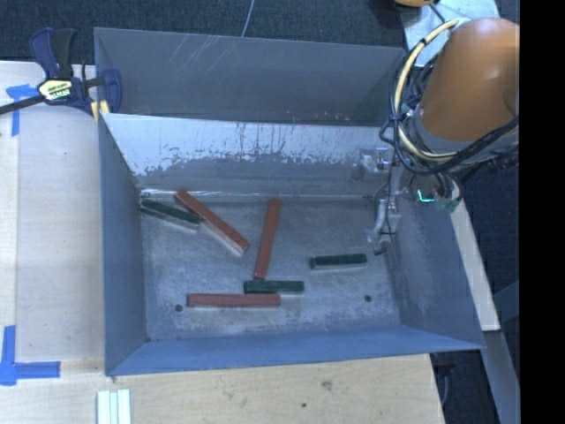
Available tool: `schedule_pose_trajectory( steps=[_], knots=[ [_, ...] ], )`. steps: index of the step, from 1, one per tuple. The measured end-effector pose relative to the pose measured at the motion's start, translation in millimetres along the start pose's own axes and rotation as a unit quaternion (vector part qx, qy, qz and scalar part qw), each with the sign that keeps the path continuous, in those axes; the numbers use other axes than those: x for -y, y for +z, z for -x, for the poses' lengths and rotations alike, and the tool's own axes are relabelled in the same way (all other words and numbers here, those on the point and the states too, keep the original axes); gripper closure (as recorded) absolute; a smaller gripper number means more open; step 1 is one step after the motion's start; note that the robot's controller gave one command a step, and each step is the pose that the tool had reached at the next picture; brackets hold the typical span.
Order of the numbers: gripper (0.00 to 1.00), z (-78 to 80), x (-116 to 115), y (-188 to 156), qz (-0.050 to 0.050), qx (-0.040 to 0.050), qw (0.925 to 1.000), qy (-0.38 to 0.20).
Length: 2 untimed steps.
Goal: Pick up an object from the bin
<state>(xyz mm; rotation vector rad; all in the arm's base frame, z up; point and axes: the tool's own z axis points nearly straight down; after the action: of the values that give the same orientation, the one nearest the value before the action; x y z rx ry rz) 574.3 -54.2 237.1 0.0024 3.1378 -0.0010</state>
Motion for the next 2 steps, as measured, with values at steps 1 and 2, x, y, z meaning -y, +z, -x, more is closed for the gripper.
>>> schedule_pose_trajectory(
  steps=[1, 2],
  knots=[
    [0.00, 0.2, -0.2, -0.2, 0.000, 0.0003, 1.0000, 0.000],
    [0.00, -6.0, 7.0, 50.1, 0.000, 0.0032, 1.0000, -0.005]
  ],
)
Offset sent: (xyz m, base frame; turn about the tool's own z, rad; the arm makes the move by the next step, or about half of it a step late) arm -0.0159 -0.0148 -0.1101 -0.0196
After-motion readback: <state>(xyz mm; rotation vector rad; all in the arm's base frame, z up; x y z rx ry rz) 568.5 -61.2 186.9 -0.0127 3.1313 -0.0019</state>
